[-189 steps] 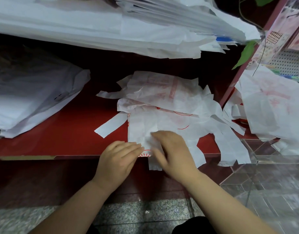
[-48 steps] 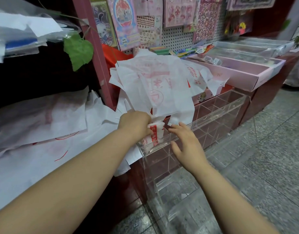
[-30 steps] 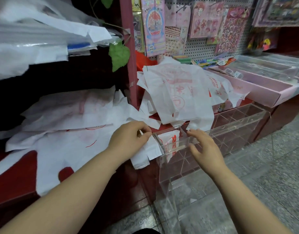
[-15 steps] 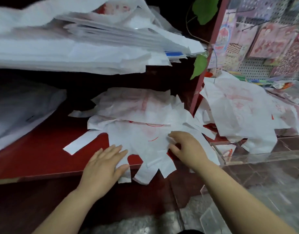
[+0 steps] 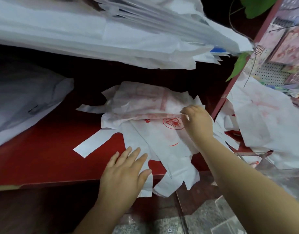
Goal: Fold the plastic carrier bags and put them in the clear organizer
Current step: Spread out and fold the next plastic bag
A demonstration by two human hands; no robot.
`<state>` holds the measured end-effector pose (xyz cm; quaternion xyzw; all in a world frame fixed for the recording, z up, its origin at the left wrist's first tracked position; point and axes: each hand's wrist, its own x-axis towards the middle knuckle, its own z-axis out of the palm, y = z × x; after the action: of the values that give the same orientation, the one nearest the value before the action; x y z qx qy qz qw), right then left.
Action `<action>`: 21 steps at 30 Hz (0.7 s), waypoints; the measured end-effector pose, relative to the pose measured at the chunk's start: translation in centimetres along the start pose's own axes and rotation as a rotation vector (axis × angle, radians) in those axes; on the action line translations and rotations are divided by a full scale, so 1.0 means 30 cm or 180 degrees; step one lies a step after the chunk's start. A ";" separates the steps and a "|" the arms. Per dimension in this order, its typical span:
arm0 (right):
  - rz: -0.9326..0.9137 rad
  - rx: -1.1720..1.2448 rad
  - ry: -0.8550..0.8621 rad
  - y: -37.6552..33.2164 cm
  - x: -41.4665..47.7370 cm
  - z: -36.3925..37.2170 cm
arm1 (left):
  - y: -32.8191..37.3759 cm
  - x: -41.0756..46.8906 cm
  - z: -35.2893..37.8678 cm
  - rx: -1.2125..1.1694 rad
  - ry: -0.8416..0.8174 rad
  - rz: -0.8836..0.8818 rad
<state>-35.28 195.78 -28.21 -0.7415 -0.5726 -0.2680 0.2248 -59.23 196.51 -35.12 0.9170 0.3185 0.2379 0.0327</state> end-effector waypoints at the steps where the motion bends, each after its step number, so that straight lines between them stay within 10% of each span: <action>1: -0.0081 0.0026 0.0286 -0.019 -0.006 -0.030 | -0.001 -0.004 -0.004 -0.0030 0.0056 0.0046; 9: -0.1000 -0.0185 0.0632 -0.243 -0.240 -0.181 | 0.005 -0.042 -0.099 -0.0805 0.1025 0.0256; 21: -0.0913 0.0170 -0.0408 -0.231 -0.347 -0.146 | 0.000 -0.076 -0.038 0.0174 0.0463 0.0089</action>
<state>-44.71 187.08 -31.52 -0.6615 -0.6927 -0.2341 0.1668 -61.31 195.02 -35.06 0.9022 0.3135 0.2956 -0.0189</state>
